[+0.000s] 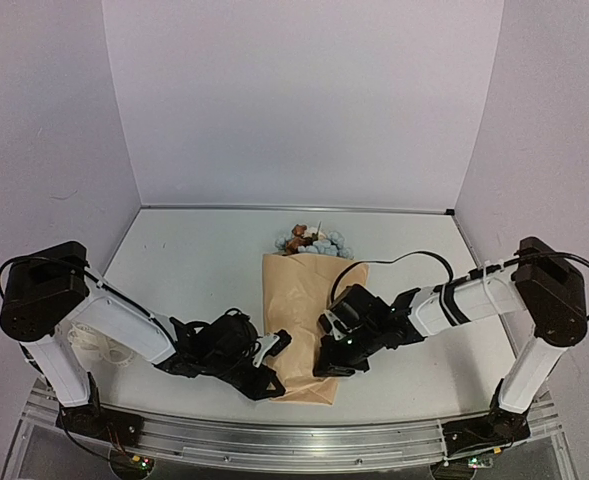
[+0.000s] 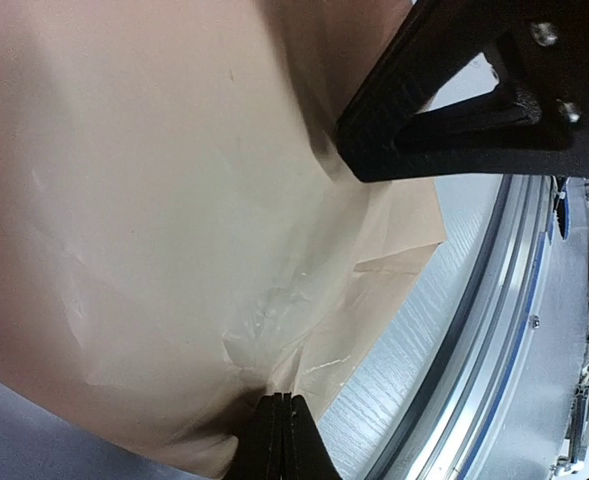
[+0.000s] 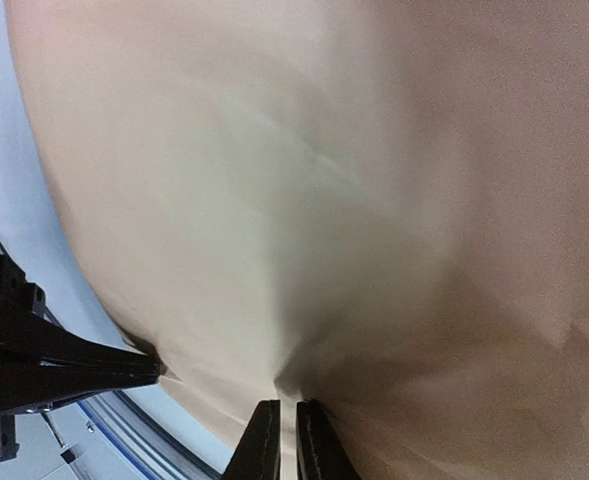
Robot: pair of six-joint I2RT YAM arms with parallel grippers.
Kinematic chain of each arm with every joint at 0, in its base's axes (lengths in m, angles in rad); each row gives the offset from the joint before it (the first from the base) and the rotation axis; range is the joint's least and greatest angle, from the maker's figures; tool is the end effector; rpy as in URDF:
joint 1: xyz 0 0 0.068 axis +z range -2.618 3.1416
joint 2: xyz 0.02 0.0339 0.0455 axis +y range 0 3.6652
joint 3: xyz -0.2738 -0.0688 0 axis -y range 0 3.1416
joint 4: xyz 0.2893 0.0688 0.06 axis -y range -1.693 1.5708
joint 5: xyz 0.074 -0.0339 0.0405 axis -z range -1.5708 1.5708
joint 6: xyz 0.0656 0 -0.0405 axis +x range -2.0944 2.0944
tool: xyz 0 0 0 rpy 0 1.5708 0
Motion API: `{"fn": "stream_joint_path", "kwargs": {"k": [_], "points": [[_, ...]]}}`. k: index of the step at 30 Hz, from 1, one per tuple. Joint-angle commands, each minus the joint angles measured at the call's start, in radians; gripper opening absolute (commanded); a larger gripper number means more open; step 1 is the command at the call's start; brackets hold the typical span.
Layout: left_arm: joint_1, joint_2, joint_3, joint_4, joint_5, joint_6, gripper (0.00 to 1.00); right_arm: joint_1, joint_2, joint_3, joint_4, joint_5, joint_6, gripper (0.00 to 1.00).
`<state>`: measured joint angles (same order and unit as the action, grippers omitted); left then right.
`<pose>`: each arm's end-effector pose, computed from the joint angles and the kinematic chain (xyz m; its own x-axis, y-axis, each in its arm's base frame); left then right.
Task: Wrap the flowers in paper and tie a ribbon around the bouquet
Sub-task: Adjust the 2/3-folded wrapping paper at the center of the board, then press the fold line on the folded wrapping paper.
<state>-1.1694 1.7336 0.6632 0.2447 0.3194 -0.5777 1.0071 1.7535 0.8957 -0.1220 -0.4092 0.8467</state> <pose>0.1171 -0.3286 0.0585 -0.7633 0.4713 -0.4420 0.6450 0.5161 -0.5636 0.1805 0.3344 0.0917 -0.9636 -0.2382 -0.1216 -0.2598 0.7264 0.6363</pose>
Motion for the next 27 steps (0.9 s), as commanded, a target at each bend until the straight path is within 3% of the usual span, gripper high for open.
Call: {"fn": "stream_joint_path", "kwargs": {"k": [1, 14, 27], "points": [[-0.002, 0.004, -0.01, -0.051, 0.025, -0.003, 0.01, 0.045, -0.025, 0.088, -0.027, -0.031, -0.005, 0.08], [-0.002, 0.006, -0.005, -0.088, 0.003, 0.002, 0.0, 0.055, 0.064, 0.049, 0.021, -0.021, 0.036, 0.07], [-0.002, 0.008, -0.002, -0.101, -0.003, 0.0, 0.0, -0.043, -0.033, -0.099, 0.035, 0.011, 0.031, 0.07]]}}
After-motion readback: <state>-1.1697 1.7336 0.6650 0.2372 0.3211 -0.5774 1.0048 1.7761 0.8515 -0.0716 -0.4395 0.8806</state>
